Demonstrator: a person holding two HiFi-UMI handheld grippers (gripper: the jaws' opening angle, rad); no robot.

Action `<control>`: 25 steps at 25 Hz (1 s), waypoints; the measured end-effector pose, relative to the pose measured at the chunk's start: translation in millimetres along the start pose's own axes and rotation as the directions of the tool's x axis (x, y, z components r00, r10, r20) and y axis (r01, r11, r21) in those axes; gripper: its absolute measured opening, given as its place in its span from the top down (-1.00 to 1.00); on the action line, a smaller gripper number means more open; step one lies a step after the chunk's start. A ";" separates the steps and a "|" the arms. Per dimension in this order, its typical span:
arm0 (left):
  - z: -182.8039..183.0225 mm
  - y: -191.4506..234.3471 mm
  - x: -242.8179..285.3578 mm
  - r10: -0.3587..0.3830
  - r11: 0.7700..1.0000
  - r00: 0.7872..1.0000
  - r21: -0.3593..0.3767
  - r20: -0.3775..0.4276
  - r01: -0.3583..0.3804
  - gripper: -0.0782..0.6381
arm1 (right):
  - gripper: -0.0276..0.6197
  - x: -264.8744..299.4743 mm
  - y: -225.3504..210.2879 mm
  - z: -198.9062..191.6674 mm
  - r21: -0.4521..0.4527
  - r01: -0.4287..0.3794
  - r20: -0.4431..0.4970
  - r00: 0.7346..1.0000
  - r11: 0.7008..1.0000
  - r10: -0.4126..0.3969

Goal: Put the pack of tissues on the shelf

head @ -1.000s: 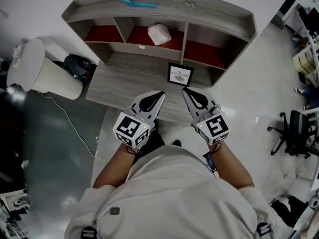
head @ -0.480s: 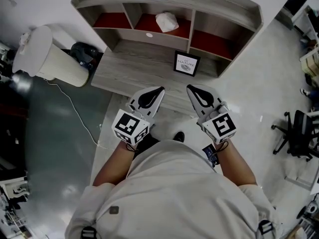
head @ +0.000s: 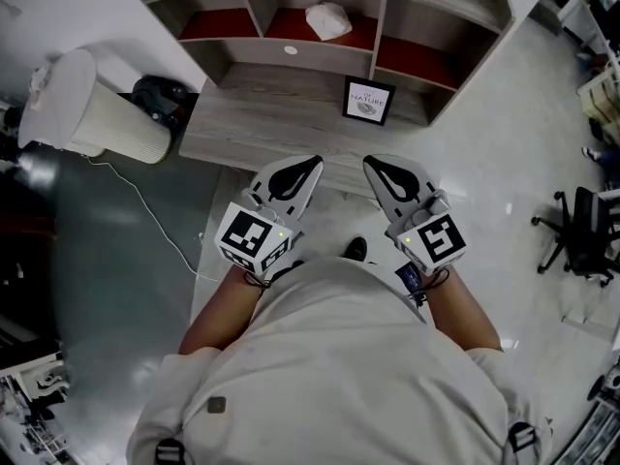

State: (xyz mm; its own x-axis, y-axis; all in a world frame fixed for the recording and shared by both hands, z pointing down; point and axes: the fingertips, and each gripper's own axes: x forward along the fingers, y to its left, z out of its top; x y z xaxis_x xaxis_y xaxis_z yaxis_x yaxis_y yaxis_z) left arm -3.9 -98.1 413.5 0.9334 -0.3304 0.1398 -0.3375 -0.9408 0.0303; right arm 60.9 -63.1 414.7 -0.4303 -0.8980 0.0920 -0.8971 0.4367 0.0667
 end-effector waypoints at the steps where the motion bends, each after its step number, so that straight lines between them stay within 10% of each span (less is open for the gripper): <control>1: -0.5 2.2 -6.2 -0.004 1.000 1.000 -0.002 0.004 0.004 0.74 | 0.86 0.8 6.2 1.4 0.016 0.011 -0.007 1.000 1.000 -0.011; 25: -24.6 23.3 -179.2 -0.137 0.990 0.990 0.028 0.026 0.136 0.74 | 0.86 11.0 189.7 -0.8 0.001 0.102 -0.076 0.992 0.995 -0.102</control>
State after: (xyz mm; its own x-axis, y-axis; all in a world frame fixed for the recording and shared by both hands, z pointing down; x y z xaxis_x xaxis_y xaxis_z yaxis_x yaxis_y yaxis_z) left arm -182.0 -58.9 413.5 0.9737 -0.2005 0.1082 -0.2040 -0.9787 0.0217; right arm -113.9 9.8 429.2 -0.3278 -0.9311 0.1602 -0.9365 0.3426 0.0745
